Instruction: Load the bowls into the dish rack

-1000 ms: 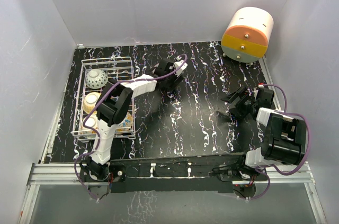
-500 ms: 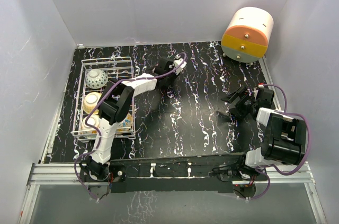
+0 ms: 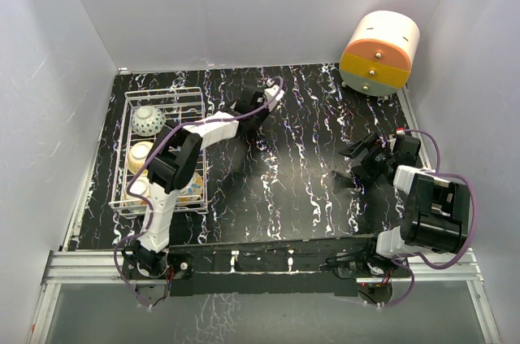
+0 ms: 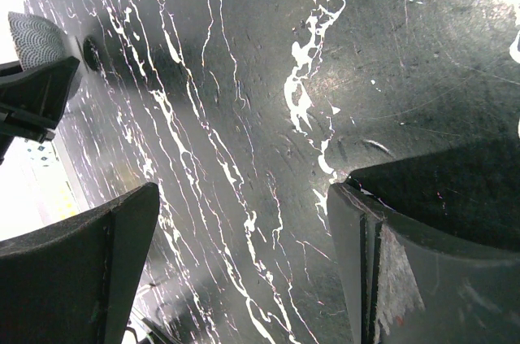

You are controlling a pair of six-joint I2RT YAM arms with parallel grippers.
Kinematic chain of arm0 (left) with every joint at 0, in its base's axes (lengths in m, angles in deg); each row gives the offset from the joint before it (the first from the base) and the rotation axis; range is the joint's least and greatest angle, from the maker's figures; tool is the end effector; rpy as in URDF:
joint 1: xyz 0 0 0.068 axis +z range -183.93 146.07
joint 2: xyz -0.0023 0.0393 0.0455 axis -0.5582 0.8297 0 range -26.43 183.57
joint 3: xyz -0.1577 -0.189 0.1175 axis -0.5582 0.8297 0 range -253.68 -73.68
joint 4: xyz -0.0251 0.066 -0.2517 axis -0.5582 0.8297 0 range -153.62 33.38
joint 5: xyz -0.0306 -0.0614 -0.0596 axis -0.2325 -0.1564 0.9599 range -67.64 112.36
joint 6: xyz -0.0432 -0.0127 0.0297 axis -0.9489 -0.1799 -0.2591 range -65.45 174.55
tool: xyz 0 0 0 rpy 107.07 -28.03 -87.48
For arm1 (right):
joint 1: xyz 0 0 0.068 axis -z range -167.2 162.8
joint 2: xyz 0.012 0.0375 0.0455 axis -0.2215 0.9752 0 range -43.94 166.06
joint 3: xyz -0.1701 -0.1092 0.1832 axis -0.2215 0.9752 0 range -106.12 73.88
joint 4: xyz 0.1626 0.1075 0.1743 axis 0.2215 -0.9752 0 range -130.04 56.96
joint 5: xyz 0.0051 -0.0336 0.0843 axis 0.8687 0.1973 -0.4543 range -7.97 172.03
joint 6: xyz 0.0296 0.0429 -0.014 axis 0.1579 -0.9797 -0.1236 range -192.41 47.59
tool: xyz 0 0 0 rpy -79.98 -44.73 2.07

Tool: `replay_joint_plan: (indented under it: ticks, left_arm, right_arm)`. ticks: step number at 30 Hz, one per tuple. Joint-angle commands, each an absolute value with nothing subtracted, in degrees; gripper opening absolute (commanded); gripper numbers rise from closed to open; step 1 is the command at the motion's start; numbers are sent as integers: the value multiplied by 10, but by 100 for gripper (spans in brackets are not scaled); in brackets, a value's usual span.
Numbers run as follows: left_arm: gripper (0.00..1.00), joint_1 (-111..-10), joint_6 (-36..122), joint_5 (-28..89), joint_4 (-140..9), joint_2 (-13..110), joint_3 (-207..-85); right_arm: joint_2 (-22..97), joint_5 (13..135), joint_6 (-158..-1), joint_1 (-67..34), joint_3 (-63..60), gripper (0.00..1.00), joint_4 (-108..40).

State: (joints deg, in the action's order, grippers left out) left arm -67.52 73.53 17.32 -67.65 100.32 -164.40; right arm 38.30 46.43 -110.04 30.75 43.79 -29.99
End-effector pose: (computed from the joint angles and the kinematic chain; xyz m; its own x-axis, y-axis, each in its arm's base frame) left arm 0.4217 -0.2762 0.1713 -0.2583 0.5605 -0.7868 0.6060 0.7283 0.3199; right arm 0.2438 -0.0572 0.1406 -0.6378 0.7285 -0.2500 0.3504 0.5635 0.7481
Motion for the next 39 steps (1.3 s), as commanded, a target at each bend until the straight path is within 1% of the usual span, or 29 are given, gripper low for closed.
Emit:
replay_joint_plan:
  ticks: [1, 5, 11, 14, 15, 17, 22, 28, 33, 36, 39]
  left_arm:
    - [0, -673, 654, 221, -622, 912, -1623]
    - [0, -670, 598, 258, -645, 827, -1590]
    - [0, -629, 478, 385, -717, 699, -1518]
    - [0, -573, 377, 455, -784, 626, -1461]
    - [0, -549, 337, 474, -832, 602, -1431]
    - [0, -498, 243, 497, -897, 560, -1373]
    - [0, -383, 88, 543, -1013, 497, -1275]
    - [0, -292, -94, 540, -1190, 492, -1156]
    - [0, -263, -212, 531, -1347, 555, -1102]
    - [0, -261, -231, 517, -1373, 579, -1097]
    - [0, -261, -234, 513, -1365, 598, -1105]
  right_arm:
    - [382, 463, -1096, 306, 432, 87, -284]
    - [378, 461, -1096, 306, 432, 87, -285]
    - [373, 458, -1096, 306, 433, 87, -286]
    - [368, 456, -1094, 306, 434, 87, -289]
    - [366, 456, -1093, 306, 434, 87, -289]
    - [364, 455, -1091, 306, 436, 87, -290]
    - [364, 451, -1090, 306, 440, 87, -290]
    - [352, 453, -1086, 306, 442, 87, -298]
    - [343, 458, -1081, 306, 439, 87, -310]
    - [337, 463, -1079, 306, 440, 87, -317]
    - [335, 466, -1078, 306, 440, 87, -319]
